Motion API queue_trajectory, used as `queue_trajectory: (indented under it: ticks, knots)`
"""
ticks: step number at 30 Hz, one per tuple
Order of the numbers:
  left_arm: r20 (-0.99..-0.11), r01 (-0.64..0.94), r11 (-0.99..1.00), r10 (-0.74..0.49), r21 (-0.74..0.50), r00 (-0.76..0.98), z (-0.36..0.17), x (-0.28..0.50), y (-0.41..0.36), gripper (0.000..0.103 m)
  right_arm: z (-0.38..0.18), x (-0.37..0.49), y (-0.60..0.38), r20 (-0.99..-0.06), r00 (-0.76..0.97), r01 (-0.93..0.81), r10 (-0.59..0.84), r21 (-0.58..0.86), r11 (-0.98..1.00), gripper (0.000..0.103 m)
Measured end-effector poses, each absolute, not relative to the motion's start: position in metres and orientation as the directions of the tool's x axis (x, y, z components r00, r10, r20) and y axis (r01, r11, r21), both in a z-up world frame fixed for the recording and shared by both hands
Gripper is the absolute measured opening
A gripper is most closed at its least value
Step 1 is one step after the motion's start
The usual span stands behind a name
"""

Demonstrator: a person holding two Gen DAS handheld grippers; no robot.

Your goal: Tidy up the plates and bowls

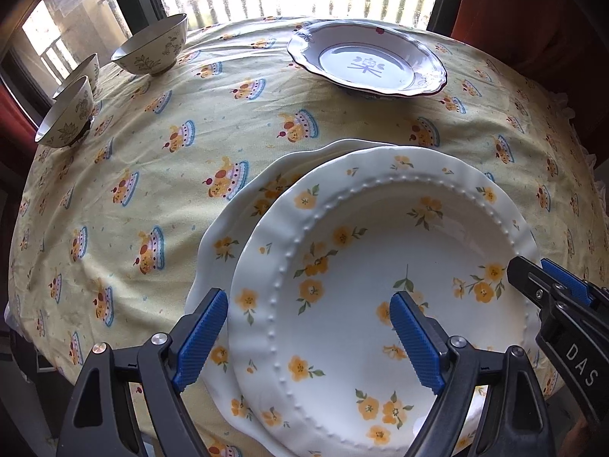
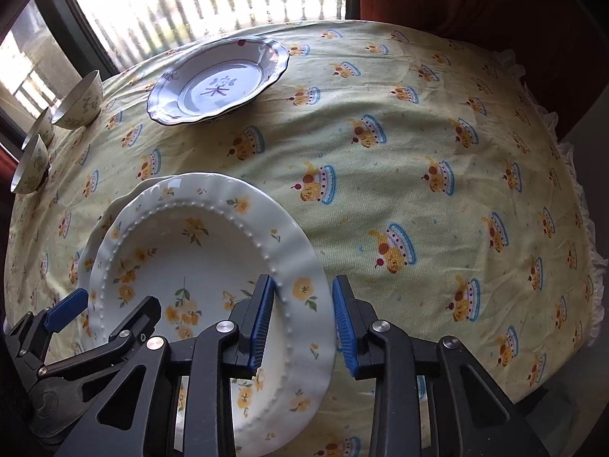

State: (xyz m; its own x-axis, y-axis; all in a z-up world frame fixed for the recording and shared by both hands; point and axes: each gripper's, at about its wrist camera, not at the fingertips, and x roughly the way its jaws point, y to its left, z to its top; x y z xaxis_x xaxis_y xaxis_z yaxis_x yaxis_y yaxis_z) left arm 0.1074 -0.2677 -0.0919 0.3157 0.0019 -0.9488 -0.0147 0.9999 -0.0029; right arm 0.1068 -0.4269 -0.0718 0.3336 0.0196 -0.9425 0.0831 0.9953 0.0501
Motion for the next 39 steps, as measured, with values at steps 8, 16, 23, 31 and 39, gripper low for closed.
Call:
queue_trajectory:
  ticks: [8, 16, 23, 31, 39]
  knots:
    - [-0.949, -0.038, 0.999, 0.019, 0.007, 0.314, -0.090, 0.106, -0.259, 0.089, -0.080, 0.115, -0.418, -0.950, 0.312, 0.064, 0.027, 0.049, 0.997, 0.036]
    - [-0.951, 0.033, 0.999, 0.031, 0.043, 0.307, -0.090, 0.105, -0.258, 0.088, -0.082, 0.115, -0.416, -0.953, 0.300, 0.120, 0.041, 0.080, 0.989, 0.038]
    - [-0.941, 0.099, 0.995, -0.025, 0.009, 0.337, -0.077, 0.107, -0.245, 0.088, -0.066, 0.110, -0.411, -0.941, 0.335, 0.174, 0.040, 0.103, 0.979, 0.047]
    - [-0.915, 0.177, 0.984, -0.098, -0.029, 0.393, -0.053, 0.111, -0.229, 0.088, -0.035, 0.104, -0.383, -0.918, 0.397, 0.188, 0.000, 0.082, 0.979, 0.068]
    - [-0.871, 0.238, 0.970, -0.153, -0.043, 0.467, -0.027, 0.137, -0.212, 0.088, -0.004, 0.113, -0.357, -0.884, 0.466, 0.200, -0.045, 0.055, 0.978, 0.068]
